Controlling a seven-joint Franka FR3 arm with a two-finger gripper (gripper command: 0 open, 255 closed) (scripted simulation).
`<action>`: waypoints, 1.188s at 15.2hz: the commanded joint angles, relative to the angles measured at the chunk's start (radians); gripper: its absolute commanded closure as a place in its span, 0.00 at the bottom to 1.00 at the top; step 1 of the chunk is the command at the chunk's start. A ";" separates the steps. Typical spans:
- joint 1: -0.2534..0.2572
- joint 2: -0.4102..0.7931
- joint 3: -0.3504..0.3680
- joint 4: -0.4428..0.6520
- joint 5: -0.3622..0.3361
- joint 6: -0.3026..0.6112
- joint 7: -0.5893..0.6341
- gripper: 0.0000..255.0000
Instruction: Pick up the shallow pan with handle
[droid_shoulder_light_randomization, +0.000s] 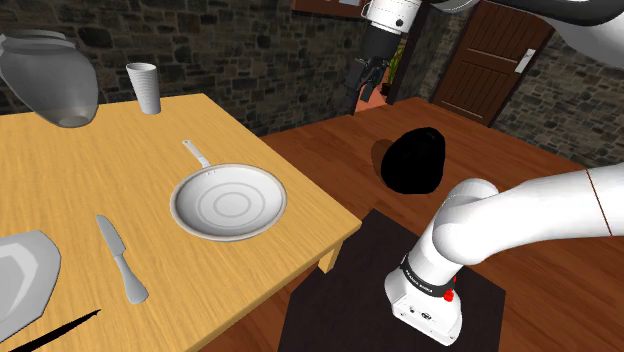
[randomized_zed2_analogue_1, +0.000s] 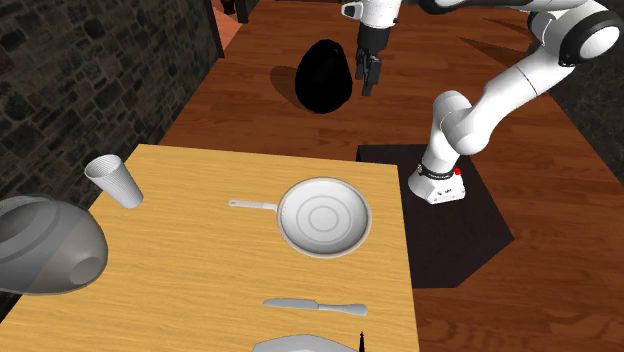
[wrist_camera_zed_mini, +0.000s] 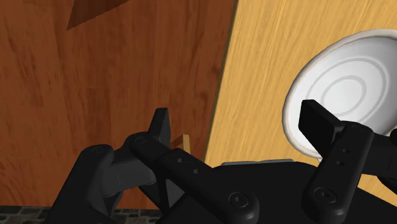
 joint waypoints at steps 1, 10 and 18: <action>0.000 0.000 0.000 0.000 0.000 0.000 0.000 0.00; 0.024 0.232 0.145 0.044 0.058 0.180 0.188 0.00; 0.037 0.497 0.255 0.176 0.045 0.305 0.359 0.00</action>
